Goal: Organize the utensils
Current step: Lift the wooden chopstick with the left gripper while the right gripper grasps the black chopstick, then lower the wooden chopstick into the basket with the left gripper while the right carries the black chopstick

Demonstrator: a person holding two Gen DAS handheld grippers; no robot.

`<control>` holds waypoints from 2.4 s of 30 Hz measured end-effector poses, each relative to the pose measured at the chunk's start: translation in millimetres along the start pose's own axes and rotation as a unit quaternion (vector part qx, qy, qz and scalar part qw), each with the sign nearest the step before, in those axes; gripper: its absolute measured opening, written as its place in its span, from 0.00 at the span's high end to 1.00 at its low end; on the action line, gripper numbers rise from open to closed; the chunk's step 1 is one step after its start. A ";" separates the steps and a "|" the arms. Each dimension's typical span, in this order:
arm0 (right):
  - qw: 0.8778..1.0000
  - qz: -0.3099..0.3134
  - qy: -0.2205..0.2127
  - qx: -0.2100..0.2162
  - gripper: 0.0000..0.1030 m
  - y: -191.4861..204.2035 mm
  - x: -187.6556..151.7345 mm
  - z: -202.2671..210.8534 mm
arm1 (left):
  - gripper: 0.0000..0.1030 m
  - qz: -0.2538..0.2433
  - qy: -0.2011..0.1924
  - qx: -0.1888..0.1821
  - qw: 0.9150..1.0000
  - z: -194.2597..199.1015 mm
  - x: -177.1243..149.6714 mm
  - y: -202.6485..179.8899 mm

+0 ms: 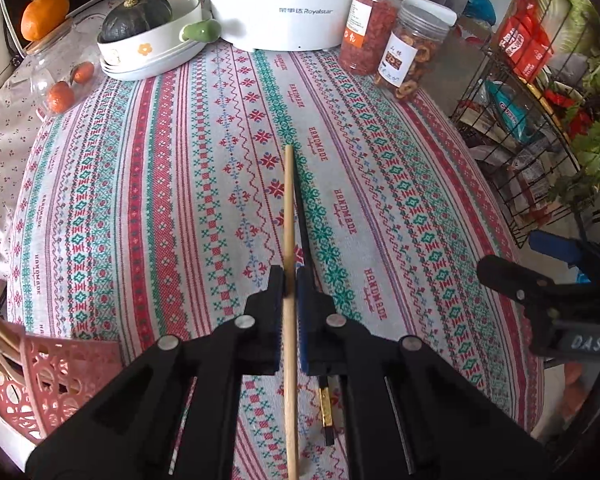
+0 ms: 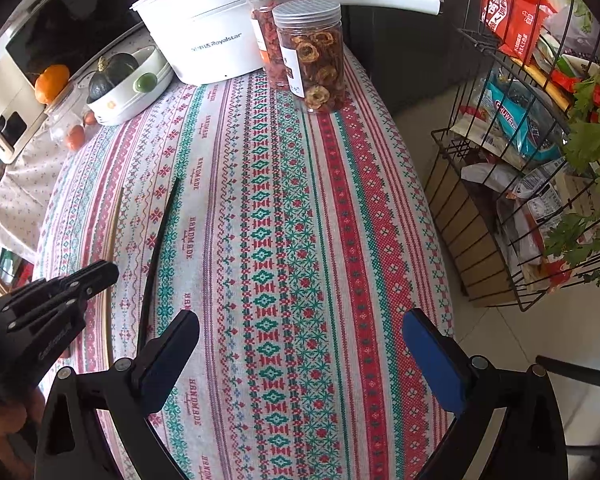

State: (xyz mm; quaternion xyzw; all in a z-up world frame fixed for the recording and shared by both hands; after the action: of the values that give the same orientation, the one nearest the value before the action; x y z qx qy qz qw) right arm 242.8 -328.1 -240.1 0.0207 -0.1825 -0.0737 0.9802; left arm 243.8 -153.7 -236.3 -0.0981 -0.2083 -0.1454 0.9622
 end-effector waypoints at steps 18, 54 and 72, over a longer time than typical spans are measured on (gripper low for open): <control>0.998 0.058 0.019 0.003 0.02 78.0 -10.2 -26.5 | 0.93 -0.042 -0.122 -0.065 0.990 142.8 -64.0 25.0; 0.986 0.109 -0.110 0.064 0.94 147.2 -2.6 32.0 | 0.93 0.002 -0.200 -0.081 0.976 203.7 -74.8 72.4; 0.937 0.111 -0.288 0.161 0.94 161.6 -16.7 189.5 | 0.93 0.064 -0.355 -0.031 0.932 271.4 -44.1 117.9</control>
State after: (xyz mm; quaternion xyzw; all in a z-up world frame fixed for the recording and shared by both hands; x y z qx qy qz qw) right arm 181.1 -168.5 -58.4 0.1355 -0.4677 0.0636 0.8711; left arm 142.2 35.2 -27.8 -0.1859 -0.5252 -0.0452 0.8292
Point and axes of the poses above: each gripper's, at about its wrist camera, not at the fingertips, and z roughly against the way its jaws point, y to its left, x to its top, the point moved 9 cm from there along -z, roughly the way its jaws point, and after that the axes turned 3 degrees about -x, right-handed, at the moved point
